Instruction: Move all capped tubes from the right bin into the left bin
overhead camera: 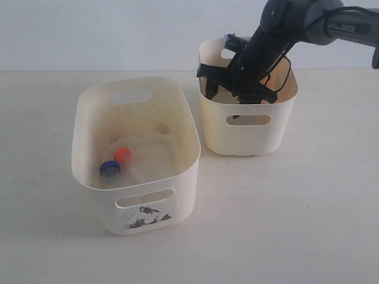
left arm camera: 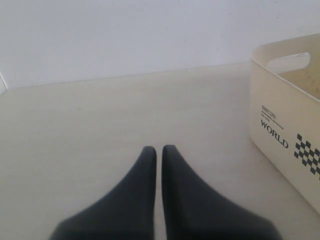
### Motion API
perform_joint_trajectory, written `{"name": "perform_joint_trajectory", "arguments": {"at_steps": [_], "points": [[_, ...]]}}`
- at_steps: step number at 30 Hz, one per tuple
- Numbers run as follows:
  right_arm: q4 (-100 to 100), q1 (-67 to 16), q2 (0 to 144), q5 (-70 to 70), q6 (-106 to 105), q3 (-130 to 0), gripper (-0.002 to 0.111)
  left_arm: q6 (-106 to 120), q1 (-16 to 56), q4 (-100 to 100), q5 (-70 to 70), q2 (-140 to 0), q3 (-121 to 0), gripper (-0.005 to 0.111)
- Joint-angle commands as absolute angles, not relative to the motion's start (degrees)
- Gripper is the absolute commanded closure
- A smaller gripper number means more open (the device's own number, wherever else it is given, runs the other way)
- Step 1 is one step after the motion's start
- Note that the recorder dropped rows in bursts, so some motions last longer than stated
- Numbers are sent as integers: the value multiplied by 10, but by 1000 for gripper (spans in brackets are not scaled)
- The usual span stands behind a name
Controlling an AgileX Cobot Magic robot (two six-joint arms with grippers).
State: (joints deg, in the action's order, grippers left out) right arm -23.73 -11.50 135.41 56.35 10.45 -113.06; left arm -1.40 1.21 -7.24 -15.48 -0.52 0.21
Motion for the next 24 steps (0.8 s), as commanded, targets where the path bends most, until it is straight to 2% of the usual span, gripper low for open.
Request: {"name": "perform_joint_trajectory", "arguments": {"at_steps": [1, 7, 24], "points": [[-252, -118, 1357, 554, 102, -1126, 38, -21, 11, -66, -149, -4, 0, 102], [-251, -118, 1321, 528, 100, -1126, 38, -21, 11, -66, -149, -4, 0, 102], [-254, -91, 1333, 553, 107, -1126, 38, -21, 11, -66, -149, -4, 0, 102]]}}
